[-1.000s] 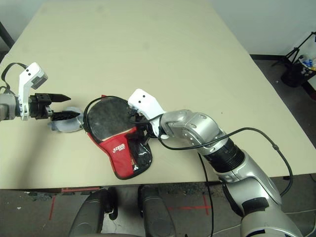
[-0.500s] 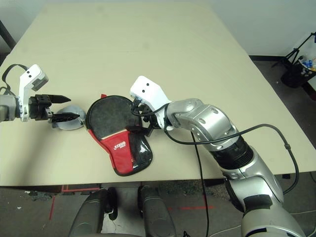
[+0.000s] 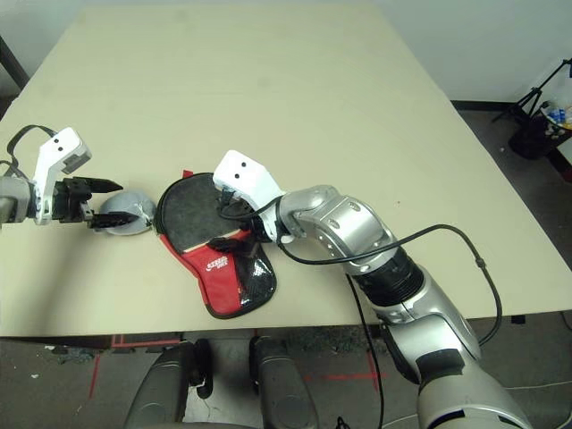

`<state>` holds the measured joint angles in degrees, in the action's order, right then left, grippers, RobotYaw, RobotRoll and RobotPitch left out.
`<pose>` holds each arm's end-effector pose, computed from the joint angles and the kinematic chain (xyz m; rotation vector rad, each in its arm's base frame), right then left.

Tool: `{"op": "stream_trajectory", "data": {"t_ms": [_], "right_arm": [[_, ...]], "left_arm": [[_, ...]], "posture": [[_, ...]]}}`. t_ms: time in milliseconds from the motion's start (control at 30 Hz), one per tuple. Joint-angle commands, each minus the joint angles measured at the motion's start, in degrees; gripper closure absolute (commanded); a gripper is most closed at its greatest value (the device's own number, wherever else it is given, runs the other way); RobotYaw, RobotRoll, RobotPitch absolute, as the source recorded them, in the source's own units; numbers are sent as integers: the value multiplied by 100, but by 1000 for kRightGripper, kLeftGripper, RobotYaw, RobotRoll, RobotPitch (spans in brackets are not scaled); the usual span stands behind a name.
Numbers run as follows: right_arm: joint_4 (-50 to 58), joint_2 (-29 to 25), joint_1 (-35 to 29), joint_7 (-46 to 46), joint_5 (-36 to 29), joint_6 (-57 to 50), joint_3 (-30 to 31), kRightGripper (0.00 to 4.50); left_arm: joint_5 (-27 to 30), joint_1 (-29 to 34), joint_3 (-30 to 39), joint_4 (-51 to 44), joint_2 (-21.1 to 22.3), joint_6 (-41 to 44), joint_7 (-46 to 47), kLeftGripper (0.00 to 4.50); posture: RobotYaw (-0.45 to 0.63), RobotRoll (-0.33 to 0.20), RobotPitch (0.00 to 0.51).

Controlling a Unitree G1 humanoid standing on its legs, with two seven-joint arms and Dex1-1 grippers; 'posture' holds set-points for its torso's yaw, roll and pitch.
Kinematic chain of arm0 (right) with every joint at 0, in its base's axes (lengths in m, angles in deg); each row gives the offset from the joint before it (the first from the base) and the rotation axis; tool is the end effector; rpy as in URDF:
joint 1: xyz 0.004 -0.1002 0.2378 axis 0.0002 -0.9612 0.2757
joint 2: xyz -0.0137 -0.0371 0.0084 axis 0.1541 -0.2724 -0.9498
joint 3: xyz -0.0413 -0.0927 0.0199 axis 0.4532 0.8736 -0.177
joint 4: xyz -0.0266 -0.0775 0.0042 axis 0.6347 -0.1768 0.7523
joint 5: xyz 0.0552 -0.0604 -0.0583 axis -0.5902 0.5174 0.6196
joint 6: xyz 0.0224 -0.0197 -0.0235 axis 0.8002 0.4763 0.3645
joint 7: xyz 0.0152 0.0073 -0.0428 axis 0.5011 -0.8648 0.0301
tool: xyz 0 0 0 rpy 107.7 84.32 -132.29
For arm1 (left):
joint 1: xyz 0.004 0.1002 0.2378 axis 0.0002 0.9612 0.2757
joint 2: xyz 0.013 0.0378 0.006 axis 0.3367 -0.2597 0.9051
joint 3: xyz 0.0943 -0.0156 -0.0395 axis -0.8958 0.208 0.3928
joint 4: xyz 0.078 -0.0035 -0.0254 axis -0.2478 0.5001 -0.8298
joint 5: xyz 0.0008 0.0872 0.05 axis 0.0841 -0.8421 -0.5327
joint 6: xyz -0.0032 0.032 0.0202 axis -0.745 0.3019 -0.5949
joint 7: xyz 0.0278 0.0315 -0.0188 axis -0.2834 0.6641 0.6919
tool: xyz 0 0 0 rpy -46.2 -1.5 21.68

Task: Store the ping-pong paddle in its case and zip it.

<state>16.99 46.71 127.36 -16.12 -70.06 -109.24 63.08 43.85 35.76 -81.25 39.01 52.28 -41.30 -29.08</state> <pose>0.2732 -0.1150 0.1931 -0.4650 0.5387 1.1593 0.2849 0.2842 0.1993 0.4952 0.4903 -0.8673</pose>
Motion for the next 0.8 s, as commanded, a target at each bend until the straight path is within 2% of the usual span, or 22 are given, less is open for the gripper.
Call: {"op": "stream_trajectory", "data": {"t_ms": [33, 300, 400, 567, 667, 800], "right_arm": [[-97, 61, 21, -208, 154, 125, 235, 24], [-194, 24, -92, -691, 360, 321, 505, 24], [-258, 4, -134, -812, 449, 403, 579, 0], [-455, -23, -214, -974, 725, 646, 745, 0], [-507, -36, -274, -1066, 863, 747, 802, 0], [-529, -53, -364, -1184, 987, 805, 836, 0]], "left_arm": [[-114, 100, -176, 129, -116, -40, -26, 0], [-142, 104, -307, 252, -275, 83, -151, 0], [-127, 107, -346, 243, -295, 149, -232, 548], [-156, 63, -343, 327, -395, 167, -196, 2183], [-146, 27, -308, 349, -422, 186, -181, 2996], [-238, -135, -254, 567, -461, 100, -42, 3837]], "posture": [[-92, 0, 187], [-101, 0, 184], [-102, 0, 186], [-106, 0, 197], [-106, 0, 201], [-105, 0, 203]]}}
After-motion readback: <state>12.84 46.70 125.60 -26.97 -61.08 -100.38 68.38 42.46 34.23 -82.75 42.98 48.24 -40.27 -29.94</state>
